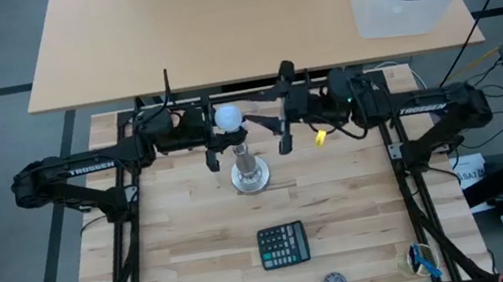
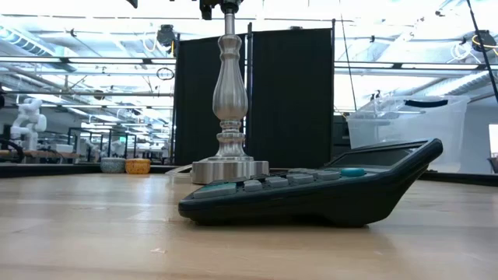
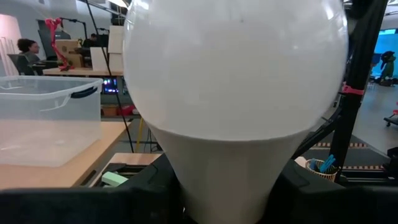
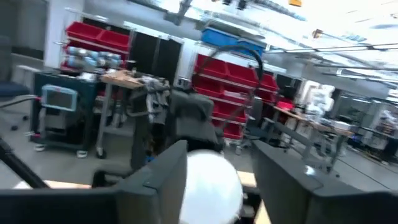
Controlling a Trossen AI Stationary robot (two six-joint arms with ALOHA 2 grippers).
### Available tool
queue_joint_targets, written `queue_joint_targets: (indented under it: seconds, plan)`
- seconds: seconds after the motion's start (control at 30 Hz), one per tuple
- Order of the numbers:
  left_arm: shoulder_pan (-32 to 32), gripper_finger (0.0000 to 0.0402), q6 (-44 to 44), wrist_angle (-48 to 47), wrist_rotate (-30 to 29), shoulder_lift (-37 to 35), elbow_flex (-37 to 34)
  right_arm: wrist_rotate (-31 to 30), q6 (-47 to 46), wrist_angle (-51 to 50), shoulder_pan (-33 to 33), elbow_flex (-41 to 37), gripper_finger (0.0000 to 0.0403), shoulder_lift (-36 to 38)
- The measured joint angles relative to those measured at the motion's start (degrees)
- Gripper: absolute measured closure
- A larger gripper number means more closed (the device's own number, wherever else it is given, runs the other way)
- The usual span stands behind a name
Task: Screw lightbulb
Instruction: Insert the light bulb into the lamp
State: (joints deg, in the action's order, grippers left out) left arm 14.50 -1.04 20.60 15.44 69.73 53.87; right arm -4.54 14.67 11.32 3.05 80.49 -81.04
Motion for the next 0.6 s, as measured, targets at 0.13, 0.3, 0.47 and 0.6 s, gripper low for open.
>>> queue_joint_targets:
  seconds: [0.13, 0.3, 0.47, 0.6]
  plan:
    - [0.0, 0.0255, 0.0, -0.1, 0.0, 0.0, 0.0, 0.4, 2.5, -4.2, 0.0, 5.4, 0.0318, -2.8]
    - [0.0, 0.0255, 0.0, -0.1, 0.0, 0.0, 0.0, 0.1, 2.3, -5.1, 0.4, 9.2, 0.0394, -5.2]
    - [0.0, 0.0255, 0.0, -0.2, 0.0, 0.0, 0.0, 0.1, 1.1, -6.4, 1.1, 11.7, 0.0401, -7.2]
    - [0.0, 0.0255, 0.0, -0.3, 0.0, 0.0, 0.0, 0.2, -1.2, -7.9, 2.0, 12.9, 0.0402, -7.1]
